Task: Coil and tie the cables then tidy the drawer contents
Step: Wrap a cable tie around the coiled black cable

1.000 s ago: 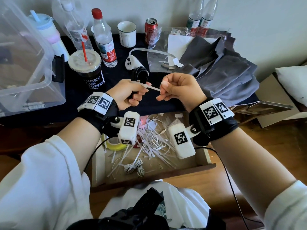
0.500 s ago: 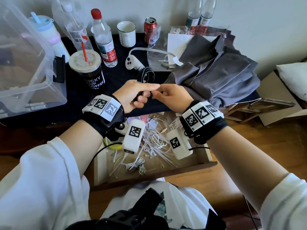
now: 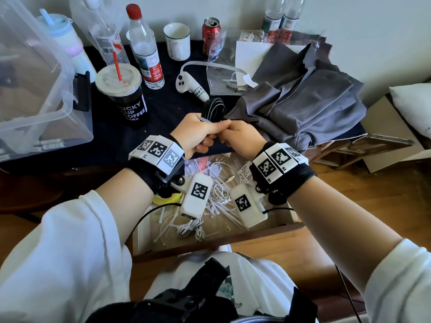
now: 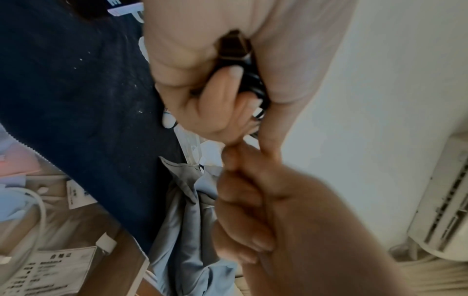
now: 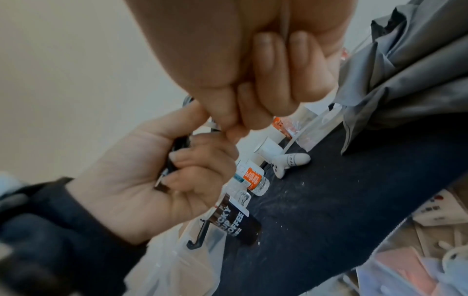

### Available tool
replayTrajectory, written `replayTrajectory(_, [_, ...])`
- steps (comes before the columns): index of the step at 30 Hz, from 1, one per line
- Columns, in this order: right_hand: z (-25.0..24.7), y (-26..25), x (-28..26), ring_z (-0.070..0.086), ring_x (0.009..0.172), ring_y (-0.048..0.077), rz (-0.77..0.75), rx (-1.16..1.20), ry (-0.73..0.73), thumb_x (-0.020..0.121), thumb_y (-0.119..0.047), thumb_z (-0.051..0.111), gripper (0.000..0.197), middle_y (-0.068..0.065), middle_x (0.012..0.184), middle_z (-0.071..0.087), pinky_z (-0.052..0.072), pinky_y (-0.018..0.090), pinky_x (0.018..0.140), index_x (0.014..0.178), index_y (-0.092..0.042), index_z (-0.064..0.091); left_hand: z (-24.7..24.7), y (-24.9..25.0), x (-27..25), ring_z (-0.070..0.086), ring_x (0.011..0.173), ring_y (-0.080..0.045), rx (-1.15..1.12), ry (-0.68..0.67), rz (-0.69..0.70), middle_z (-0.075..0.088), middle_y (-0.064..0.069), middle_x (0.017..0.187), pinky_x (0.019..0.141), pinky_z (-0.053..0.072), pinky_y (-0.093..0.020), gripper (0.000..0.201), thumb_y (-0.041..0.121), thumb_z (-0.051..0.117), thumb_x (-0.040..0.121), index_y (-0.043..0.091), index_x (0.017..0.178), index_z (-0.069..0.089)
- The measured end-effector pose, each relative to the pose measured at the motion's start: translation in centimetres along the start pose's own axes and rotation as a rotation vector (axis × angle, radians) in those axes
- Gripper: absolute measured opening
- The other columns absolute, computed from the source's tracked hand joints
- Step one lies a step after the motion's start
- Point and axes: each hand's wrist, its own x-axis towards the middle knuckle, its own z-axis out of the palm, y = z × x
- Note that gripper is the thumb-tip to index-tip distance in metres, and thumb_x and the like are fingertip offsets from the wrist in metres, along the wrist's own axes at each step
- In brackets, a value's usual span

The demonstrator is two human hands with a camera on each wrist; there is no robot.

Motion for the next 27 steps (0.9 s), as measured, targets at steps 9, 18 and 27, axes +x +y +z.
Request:
replayTrajectory(9, [0.5,0.0,-0.7,0.029,0.052,0.011,-0.006,0.138,0.046,0.088,-0.017,0.051,0.044,-0.002,0.052,0.029,0.025,0.03,0.055,0.048,-0.019,0.032,0.3,-0.6,1.1,0.035,0.039,-0.009,-0.013,0.109,0.051,0.042,-0.002,0.056,0.036,0.02,-0.013,0.03,0.011,0.066,0.085,0.015,0.065,0.044])
replayTrajectory(18, [0.6,0.1,-1.3,0.026,0.035,0.006,-0.084,0.351,-0.047,0.093,-0.015,0.05,0.063,-0.012,0.035,0.029,0.022,0.017,0.042,0.031,-0.024,0.048,-0.6,-0.2,0.9,0.032,0.036,-0.004,-0.122,0.004,-0.06,0.045,0.007,0.045,0.033,0.018,-0.014,0.034,0.036,0.064,0.085,0.013,0.07,0.043])
replayTrajectory(27, [-1.3,-0.6,-1.8,0.017,0.034,0.004,-0.085,0.615,-0.038,0.096,-0.018,0.049,0.062,-0.008,0.039,0.024,0.013,0.015,0.037,0.035,-0.021,0.039,-1.1,1.0,0.5,0.03,0.037,-0.003,-0.206,-0.096,-0.105,0.039,0.006,0.05,0.034,0.018,-0.014,0.042,0.05,0.046,0.092,0.014,0.071,0.048])
